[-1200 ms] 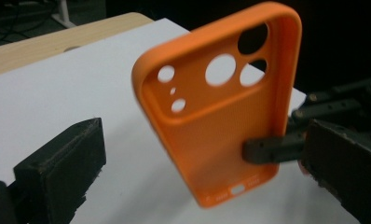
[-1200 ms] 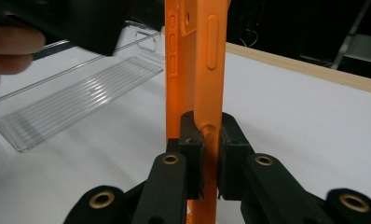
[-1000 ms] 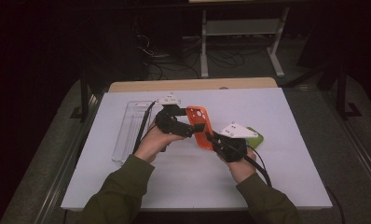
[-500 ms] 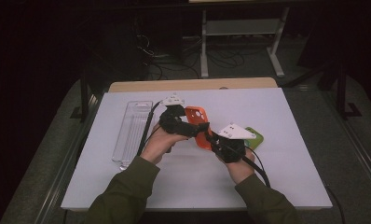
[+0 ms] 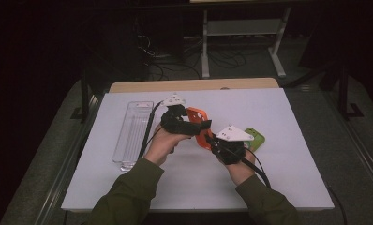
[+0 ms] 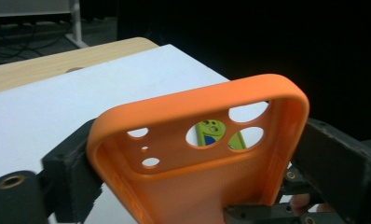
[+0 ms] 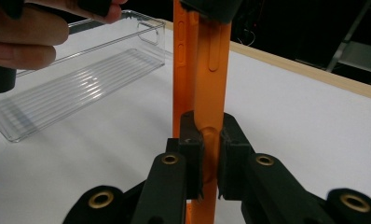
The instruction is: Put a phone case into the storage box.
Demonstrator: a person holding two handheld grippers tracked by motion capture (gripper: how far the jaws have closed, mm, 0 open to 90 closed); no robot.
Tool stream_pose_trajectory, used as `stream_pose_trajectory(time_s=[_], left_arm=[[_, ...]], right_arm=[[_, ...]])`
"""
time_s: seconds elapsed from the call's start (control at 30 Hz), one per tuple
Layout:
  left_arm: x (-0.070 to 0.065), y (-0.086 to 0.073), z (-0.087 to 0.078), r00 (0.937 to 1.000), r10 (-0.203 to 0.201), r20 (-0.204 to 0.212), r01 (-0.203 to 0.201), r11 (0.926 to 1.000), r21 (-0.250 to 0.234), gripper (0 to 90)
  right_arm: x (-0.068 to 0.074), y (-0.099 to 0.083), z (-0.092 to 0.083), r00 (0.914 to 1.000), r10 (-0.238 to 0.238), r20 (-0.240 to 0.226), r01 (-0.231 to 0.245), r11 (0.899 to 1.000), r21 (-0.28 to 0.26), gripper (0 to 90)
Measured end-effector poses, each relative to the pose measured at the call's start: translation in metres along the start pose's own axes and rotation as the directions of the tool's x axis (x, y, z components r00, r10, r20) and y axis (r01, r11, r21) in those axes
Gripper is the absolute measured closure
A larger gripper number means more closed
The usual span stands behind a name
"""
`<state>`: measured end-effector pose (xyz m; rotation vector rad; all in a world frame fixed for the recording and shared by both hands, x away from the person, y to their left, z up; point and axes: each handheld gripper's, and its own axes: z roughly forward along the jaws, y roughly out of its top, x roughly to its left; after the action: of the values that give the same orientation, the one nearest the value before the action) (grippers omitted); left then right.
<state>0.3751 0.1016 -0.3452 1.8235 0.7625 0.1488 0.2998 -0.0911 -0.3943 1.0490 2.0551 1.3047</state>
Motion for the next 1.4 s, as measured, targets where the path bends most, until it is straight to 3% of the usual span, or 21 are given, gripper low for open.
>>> stream_pose_trajectory(time_s=[0.27, 0.5, 0.77, 0.9, 0.93, 1.07, 1.27, 1.4], left_arm=[[0.0, 0.0, 0.0, 1.0, -0.009, 0.001, 0.009, 0.9999, -0.01, 13.9], [0.001, 0.0, 0.001, 0.9998, 0.009, 0.018, -0.009, 1.0, 0.001, 15.8], [0.004, 0.001, 0.0, 0.9995, 0.032, 0.004, -0.032, 0.9994, 0.011, 16.1], [0.006, 0.002, -0.003, 0.9993, 0.035, -0.008, -0.035, 0.9994, 0.005, 16.1], [0.007, 0.003, -0.005, 0.9992, 0.039, -0.013, -0.039, 0.9992, 0.013, 16.1], [0.01, 0.004, -0.009, 0.999, 0.037, -0.026, -0.037, 0.9993, 0.004, 16.1], [0.014, 0.007, -0.015, 0.9985, 0.033, -0.044, -0.034, 0.9994, -0.004, 16.1], [0.017, 0.009, -0.019, 0.9976, 0.046, -0.051, -0.045, 0.9989, 0.007, 16.1]], right_arm=[[0.001, -0.001, 0.002, 1.0, -0.005, 0.0, 0.005, 1.0, 0.014, 80.6], [-0.001, -0.001, 0.003, 0.9997, -0.02, -0.017, 0.021, 0.999, 0.038, 77.1], [-0.007, -0.002, -0.001, 0.9963, -0.02, -0.084, 0.026, 0.997, 0.069, 54.8], [-0.014, -0.006, -0.004, 0.9916, -0.013, -0.129, 0.028, 0.993, 0.115, 42.2], [-0.017, -0.007, -0.005, 0.9913, -0.032, -0.128, 0.049, 0.991, 0.128, 40.2], [-0.025, -0.009, -0.011, 0.9883, 0.001, -0.153, 0.022, 0.989, 0.148, 30.2], [-0.039, -0.02, -0.021, 0.9879, -0.006, -0.155, 0.032, 0.986, 0.163, 13.5], [-0.043, -0.029, -0.027, 0.9889, 0.003, -0.149, 0.029, 0.977, 0.21, 6.7]])
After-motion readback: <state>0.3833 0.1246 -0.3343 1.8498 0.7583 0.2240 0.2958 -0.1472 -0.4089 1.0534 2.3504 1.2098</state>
